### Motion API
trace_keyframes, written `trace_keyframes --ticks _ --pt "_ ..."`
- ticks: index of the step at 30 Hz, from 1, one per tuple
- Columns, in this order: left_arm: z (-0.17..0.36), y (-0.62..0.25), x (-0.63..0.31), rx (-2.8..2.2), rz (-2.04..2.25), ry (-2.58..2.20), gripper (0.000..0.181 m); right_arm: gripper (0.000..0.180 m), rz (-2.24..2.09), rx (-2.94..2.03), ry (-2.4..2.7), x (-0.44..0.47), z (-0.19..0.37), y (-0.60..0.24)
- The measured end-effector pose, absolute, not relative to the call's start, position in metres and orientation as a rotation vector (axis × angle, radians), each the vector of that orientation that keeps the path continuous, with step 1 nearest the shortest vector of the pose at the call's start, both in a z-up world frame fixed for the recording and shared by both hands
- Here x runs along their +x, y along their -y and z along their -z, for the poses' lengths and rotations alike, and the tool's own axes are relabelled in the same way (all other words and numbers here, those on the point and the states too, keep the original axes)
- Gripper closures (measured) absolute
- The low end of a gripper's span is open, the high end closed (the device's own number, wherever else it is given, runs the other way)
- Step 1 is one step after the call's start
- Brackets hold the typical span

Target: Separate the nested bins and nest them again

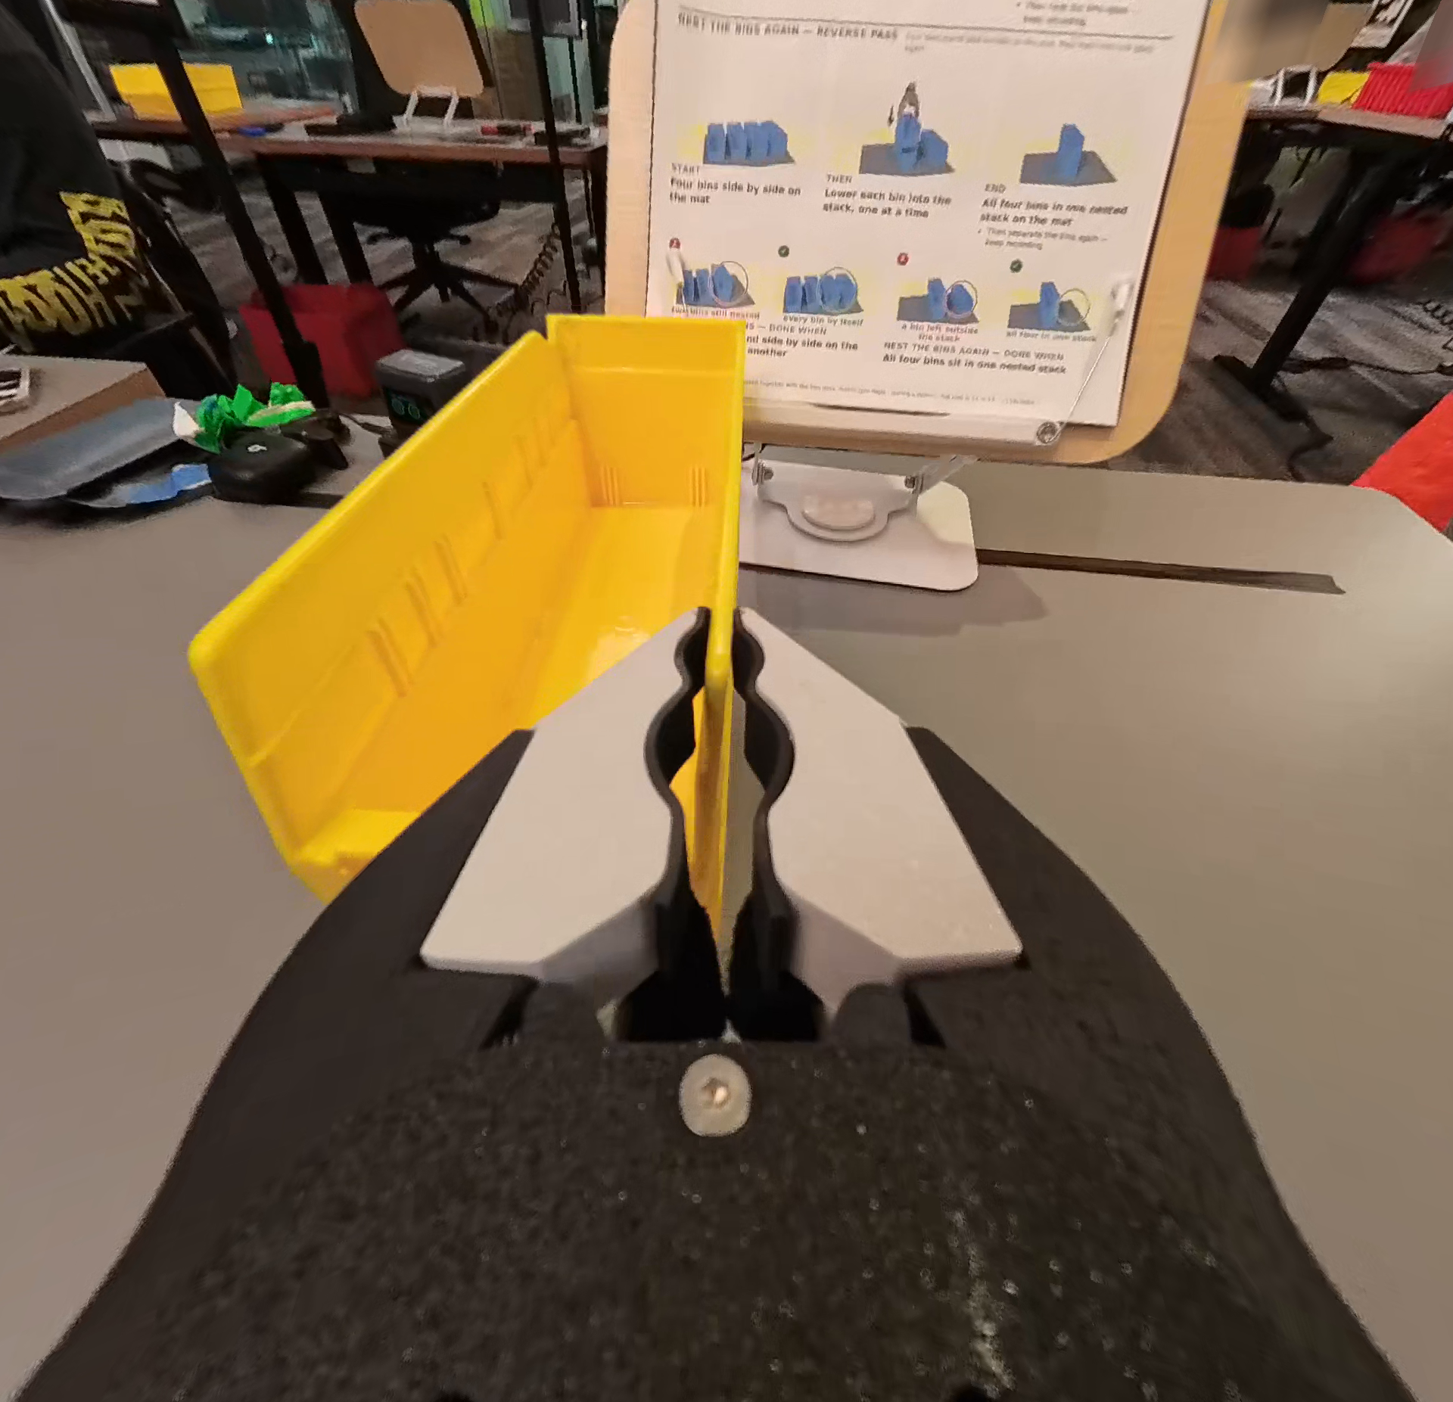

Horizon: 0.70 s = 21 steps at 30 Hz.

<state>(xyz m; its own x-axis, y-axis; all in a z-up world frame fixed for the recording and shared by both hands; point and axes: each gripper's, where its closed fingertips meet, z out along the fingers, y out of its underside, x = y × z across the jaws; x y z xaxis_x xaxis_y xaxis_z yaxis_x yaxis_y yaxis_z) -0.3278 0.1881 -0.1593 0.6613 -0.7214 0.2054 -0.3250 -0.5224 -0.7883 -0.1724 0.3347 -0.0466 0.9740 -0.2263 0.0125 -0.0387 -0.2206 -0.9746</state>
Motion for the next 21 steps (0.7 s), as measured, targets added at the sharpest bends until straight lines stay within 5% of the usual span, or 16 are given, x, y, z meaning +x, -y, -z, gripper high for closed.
trace_keyframes --ticks 21 --pt "0.160 -0.191 -0.331 -2.134 0.678 -0.795 0.153 0.179 0.076 -1.544 -0.333 -0.170 0.041 -0.336"
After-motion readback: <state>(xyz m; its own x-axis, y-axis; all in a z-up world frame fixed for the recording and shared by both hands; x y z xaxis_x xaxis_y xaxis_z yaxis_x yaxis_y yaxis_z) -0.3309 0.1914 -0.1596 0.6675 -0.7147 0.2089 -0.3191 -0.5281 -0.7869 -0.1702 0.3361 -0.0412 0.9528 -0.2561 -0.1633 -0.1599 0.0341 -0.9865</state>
